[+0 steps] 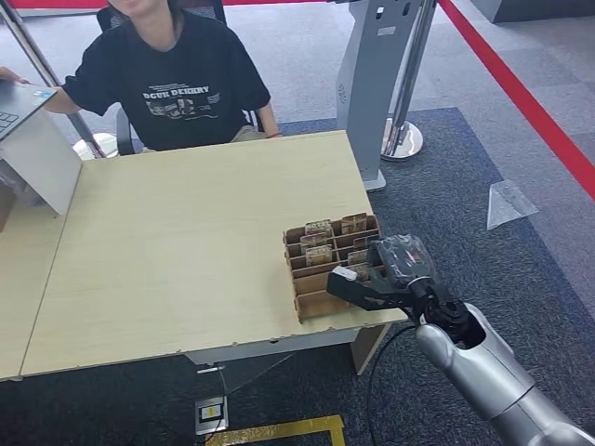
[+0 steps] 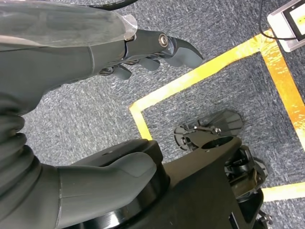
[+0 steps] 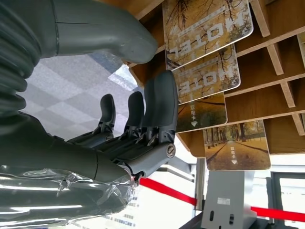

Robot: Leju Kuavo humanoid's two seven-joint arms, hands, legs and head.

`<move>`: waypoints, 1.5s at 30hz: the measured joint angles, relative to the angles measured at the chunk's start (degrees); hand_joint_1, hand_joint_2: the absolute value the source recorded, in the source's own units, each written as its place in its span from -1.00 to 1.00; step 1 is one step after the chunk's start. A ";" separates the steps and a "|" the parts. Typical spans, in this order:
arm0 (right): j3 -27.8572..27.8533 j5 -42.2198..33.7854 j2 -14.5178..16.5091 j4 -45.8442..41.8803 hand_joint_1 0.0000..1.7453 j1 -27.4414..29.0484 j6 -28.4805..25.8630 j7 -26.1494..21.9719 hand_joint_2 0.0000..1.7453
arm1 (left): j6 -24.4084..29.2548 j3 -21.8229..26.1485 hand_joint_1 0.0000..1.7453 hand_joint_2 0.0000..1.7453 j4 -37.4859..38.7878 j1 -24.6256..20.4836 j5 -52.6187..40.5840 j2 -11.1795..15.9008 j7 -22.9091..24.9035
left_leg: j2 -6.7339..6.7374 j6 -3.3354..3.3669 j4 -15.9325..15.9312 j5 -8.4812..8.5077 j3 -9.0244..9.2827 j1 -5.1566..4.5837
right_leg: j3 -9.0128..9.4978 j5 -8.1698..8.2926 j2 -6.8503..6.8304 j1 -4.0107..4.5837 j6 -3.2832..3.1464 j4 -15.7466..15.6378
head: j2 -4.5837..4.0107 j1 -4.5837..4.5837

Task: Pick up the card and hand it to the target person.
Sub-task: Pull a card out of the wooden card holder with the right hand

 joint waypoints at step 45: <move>2.12 -0.62 0.00 0.08 0.08 -0.38 -0.13 0.27 1.00 | -0.22 0.00 -1.00 1.00 0.00 -0.36 -0.02 -0.56 0.00 | 0.00 0.00 0.00 0.00 0.02 0.00 | 0.00 0.00 0.01 0.00 0.00 0.00 | 0.00 0.00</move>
